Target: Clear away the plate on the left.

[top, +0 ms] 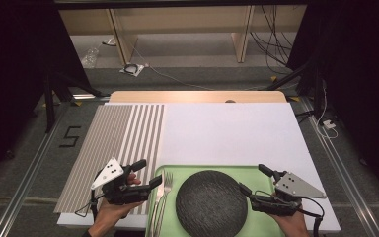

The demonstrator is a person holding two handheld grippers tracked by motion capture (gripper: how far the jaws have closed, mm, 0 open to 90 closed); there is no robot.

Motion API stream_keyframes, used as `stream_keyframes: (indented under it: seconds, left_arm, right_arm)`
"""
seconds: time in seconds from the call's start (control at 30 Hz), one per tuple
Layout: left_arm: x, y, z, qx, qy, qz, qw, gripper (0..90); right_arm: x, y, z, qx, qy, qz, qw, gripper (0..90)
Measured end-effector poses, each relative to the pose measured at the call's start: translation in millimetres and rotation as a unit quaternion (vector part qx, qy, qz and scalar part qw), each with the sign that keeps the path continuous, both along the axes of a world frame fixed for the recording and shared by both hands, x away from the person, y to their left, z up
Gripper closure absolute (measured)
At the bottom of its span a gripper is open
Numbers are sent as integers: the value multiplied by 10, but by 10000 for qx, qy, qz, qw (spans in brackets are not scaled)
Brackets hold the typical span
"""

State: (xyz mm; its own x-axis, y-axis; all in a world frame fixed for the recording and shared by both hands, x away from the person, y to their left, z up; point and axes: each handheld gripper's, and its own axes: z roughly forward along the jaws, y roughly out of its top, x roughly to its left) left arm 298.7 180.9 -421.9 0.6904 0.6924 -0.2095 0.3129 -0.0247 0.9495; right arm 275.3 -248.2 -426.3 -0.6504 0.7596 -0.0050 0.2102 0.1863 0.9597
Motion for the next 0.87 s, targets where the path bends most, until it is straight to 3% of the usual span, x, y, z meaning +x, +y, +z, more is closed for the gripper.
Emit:
stream_keyframes:
  seconds: [0.87]
  left_arm:
    - [-6,27,-11,-71,-116,107,9999,169]
  right_arm:
    - [0,-2,-2,-7,-5,1,10000,172]
